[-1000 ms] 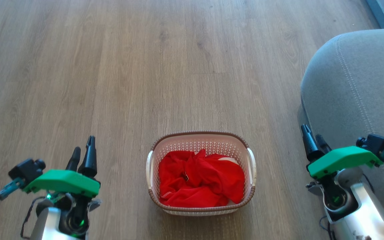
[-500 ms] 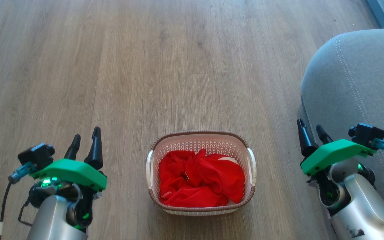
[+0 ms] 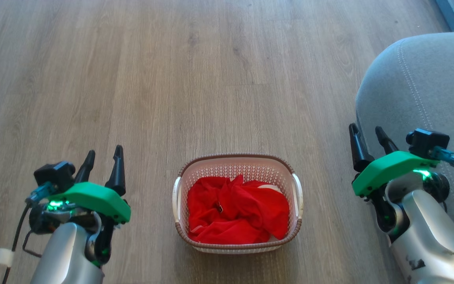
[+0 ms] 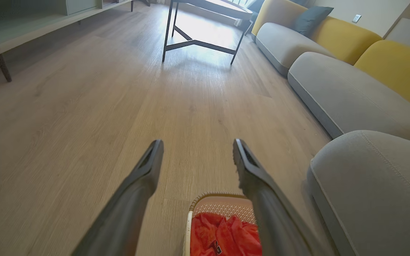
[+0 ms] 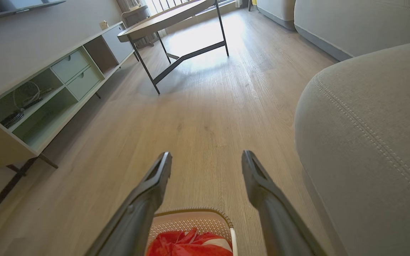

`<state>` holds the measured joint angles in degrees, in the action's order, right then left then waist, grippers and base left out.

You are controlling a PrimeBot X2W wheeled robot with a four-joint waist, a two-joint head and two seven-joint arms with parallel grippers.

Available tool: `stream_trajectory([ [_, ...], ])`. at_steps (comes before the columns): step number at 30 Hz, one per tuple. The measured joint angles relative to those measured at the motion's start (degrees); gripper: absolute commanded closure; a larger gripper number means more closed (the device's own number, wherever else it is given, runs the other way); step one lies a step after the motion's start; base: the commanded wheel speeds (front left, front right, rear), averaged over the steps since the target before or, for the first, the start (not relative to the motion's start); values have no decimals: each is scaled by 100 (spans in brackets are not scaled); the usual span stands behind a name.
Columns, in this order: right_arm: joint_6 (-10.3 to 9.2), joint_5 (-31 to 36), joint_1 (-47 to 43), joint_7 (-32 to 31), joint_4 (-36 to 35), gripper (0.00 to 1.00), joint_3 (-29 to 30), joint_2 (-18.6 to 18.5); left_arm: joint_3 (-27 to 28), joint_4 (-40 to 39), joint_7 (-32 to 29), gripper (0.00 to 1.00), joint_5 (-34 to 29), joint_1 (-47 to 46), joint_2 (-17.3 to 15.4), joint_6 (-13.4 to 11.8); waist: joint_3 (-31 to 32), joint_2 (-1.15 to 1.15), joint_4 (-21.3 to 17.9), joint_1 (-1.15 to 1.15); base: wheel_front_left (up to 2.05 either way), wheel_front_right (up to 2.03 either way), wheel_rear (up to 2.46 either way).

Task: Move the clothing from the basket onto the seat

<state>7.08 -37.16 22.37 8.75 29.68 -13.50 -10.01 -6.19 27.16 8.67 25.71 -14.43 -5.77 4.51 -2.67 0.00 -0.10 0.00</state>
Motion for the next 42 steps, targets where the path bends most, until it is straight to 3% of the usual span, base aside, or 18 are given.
stream_trajectory([
  [34, 0, 2215, 730, 555, 287, 0, -143, -237, -16, 188, 577, 0, -2189, -605, -57, -158, -162, 0, 30, 0, 0, 0, 0],
  [42, 0, 2258, 771, 556, 288, 0, 26, -223, 205, 249, 586, 0, -2148, -643, 15, -147, -191, 0, 32, 0, 0, 0, 0],
])
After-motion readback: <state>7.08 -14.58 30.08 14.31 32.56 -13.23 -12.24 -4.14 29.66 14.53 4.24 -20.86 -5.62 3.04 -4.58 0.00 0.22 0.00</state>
